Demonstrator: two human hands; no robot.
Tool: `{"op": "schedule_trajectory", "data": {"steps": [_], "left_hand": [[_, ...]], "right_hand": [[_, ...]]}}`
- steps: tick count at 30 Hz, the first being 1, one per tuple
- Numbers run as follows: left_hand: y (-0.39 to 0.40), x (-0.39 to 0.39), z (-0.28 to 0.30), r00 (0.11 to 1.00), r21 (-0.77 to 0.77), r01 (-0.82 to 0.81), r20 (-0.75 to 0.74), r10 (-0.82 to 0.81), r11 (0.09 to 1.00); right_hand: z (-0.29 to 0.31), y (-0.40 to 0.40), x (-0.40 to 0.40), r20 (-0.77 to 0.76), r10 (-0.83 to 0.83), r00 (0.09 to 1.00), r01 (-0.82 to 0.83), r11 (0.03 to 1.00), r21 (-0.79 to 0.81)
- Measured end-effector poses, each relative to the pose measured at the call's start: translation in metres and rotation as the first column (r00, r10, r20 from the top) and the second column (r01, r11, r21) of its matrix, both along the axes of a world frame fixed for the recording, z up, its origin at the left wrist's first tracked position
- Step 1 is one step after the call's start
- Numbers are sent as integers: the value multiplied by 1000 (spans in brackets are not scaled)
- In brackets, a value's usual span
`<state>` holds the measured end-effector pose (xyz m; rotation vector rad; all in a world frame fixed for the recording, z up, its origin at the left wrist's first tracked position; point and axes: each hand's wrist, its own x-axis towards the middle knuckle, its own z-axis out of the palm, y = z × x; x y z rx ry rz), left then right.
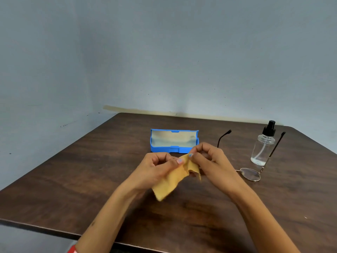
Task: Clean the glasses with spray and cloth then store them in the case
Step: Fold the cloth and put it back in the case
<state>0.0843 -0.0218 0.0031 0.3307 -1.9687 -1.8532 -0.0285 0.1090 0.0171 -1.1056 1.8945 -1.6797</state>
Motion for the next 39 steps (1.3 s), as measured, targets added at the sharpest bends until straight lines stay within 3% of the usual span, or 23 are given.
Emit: {"op": "schedule_trajectory", "data": {"steps": [4, 11, 14, 17, 22, 23, 25, 27, 28, 39], "left_hand": [[-20, 14, 7, 987, 173, 81, 124, -103, 982], [-51, 21, 16, 970, 321, -121, 238, 44, 939], [-63, 21, 16, 957, 332, -172, 279, 78, 927], [-73, 16, 14, 943, 332, -240, 302, 138, 912], [-90, 0, 10, 932, 336, -321, 277, 233, 885], [-92, -5, 10, 922, 336, -352, 285, 262, 874], [-93, -15, 9, 899, 320, -416, 288, 331, 851], [-93, -25, 7, 878, 277, -464, 267, 396, 841], [-94, -31, 5, 870, 248, -480, 257, 421, 842], [-93, -77, -9, 756, -51, -618, 236, 611, 785]], "right_hand": [[0, -5, -2, 255, 84, 963, -84, 996, -11], [-3, -17, -13, 526, 34, 850, -70, 996, 49], [-5, -24, -17, 576, -12, 817, -96, 983, 157], [-7, -31, -20, 548, -67, 834, -75, 970, 232], [-7, -52, -18, 466, -171, 868, 93, 978, 185], [-7, -56, -18, 394, -228, 890, 167, 969, 182], [-7, -63, -23, 94, -387, 917, 364, 911, 197], [-6, -69, -28, -158, -490, 857, 513, 841, 171], [-5, -73, -30, -199, -516, 833, 547, 821, 162], [-17, -93, -59, -248, -664, 706, 707, 681, 189]]}}
